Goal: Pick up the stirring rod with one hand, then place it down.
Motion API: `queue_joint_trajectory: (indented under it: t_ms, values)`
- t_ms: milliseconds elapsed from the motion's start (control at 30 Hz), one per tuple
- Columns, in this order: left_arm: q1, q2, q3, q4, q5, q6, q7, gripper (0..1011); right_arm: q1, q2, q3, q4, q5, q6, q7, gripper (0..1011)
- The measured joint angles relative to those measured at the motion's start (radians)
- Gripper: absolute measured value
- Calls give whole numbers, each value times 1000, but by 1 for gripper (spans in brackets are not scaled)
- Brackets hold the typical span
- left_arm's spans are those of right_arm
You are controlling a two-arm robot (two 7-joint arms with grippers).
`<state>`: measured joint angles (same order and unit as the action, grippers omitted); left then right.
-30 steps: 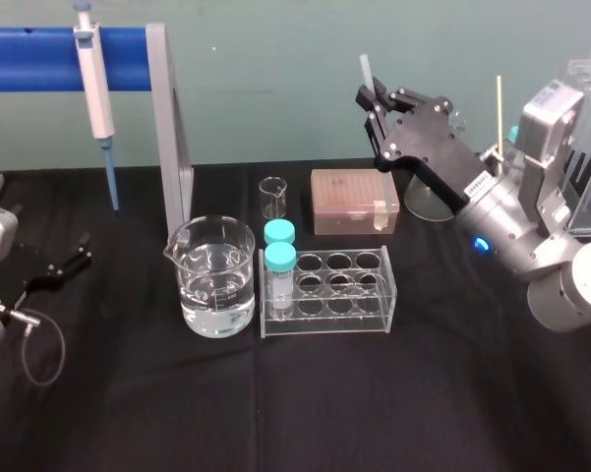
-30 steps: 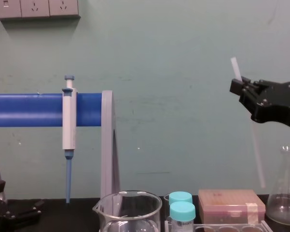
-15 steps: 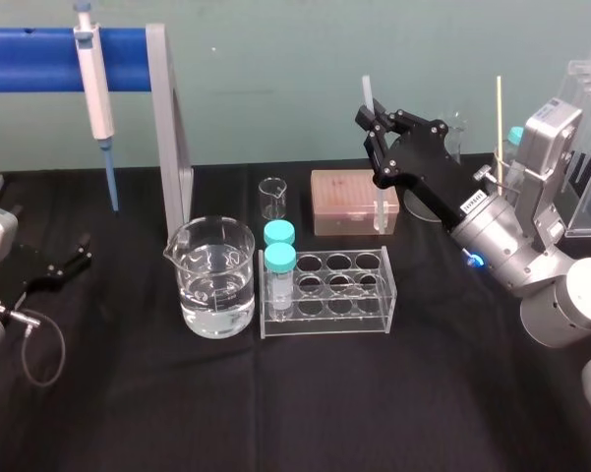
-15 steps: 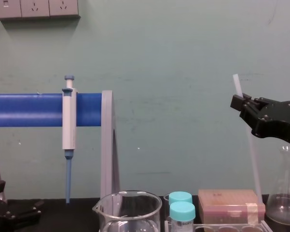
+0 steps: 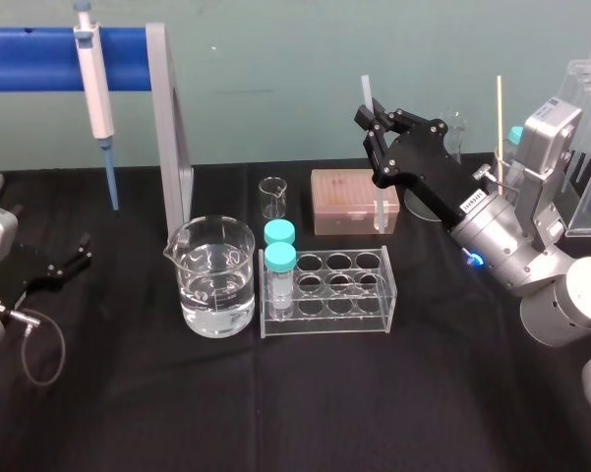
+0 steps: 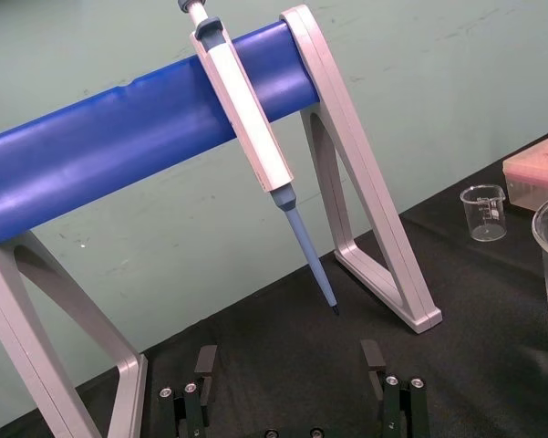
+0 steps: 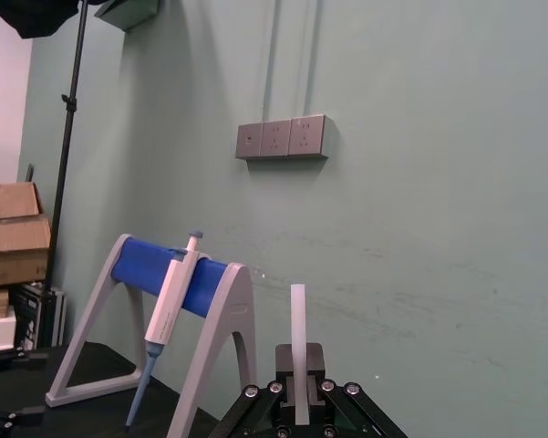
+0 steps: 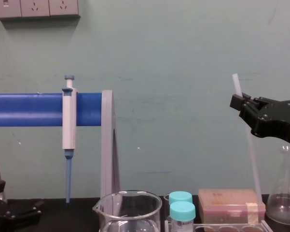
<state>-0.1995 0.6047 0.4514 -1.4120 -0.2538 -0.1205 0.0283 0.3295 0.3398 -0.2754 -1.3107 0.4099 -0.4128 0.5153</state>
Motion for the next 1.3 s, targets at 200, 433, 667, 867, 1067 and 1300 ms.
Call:
queue_joint_trajectory:
  t_ms: [200, 433, 667, 867, 1067, 1300]
  values:
    - [0, 0, 0, 0, 0, 0, 0, 1000, 1, 1, -1, -1, 0, 0, 0, 72]
    - [0, 0, 0, 0, 0, 0, 0, 1000, 1, 1, -1, -1, 0, 0, 0, 72]
    - [0, 0, 0, 0, 0, 0, 0, 1000, 1, 1, -1, -1, 0, -1, -1, 72]
    - [0, 0, 0, 0, 0, 0, 0, 1000, 1, 1, -1, -1, 0, -1, -1, 72]
    - [0, 0, 0, 0, 0, 0, 0, 1000, 1, 1, -1, -1, 0, -2, -1, 72]
    - [0, 0, 0, 0, 0, 0, 0, 1000, 1, 1, -1, -1, 0, -2, -1, 72]
